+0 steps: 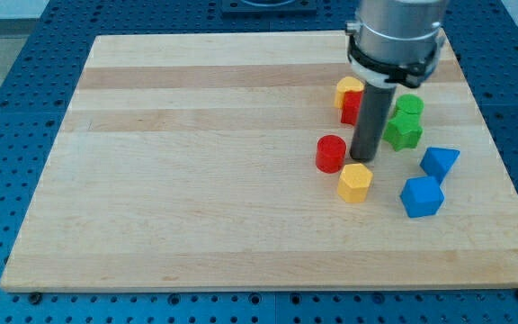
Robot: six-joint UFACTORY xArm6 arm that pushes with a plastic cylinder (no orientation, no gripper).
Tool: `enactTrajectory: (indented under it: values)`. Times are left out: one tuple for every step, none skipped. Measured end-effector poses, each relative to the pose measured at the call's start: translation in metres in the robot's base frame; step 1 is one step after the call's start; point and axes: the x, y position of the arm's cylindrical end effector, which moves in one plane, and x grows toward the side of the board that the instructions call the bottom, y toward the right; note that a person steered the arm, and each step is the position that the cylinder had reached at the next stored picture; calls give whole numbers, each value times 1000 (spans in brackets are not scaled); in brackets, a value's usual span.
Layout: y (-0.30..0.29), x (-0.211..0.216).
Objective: Slightly move the blue triangle towards up
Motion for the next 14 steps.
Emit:
enactTrajectory:
  values:
    - [11, 12]
    - [15, 29]
    - [15, 79]
    - [15, 116]
    - [16, 149]
    - [52, 140]
    - [83, 111]
    - [83, 96]
    - [83, 66]
    - [81, 45]
    - [77, 26]
    - [75, 18]
    - [75, 18]
    - [75, 17]
